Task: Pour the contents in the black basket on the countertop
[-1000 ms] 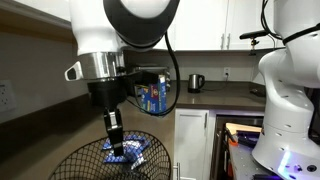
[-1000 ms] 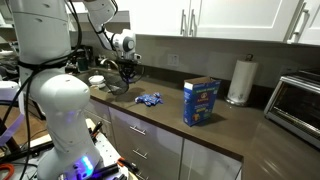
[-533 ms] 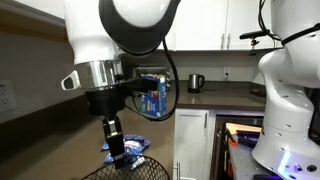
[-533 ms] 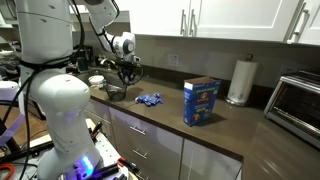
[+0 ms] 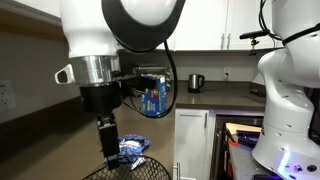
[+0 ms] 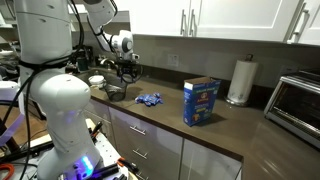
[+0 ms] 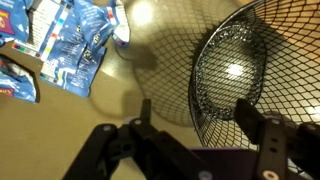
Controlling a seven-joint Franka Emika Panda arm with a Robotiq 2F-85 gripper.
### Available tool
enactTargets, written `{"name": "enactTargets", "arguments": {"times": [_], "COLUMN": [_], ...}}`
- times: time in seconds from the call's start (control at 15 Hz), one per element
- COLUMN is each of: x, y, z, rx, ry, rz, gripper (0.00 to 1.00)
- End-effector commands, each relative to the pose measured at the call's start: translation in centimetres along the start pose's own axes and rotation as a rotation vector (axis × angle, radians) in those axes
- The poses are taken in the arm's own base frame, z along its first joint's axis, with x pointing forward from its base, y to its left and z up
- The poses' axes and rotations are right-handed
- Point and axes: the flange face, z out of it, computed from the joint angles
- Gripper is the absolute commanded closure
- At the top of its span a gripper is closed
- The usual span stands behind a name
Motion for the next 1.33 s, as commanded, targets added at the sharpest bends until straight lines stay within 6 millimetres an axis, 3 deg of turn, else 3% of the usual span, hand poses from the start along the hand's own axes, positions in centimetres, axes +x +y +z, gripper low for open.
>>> {"name": "enactTargets", "arguments": {"times": [0.0, 0.6, 1.27], "x": [-0.6, -3.4, -6.6], "y": [0.9, 6.2, 6.4], "z": [-1.9, -8.7, -12.2], "rx": [-0.077, -0.184, -0.165], "ry": [0.059, 0.083, -0.047], "rz": [0.026, 0.115, 0.157], "gripper": [0.00, 0.00, 0.00]}}
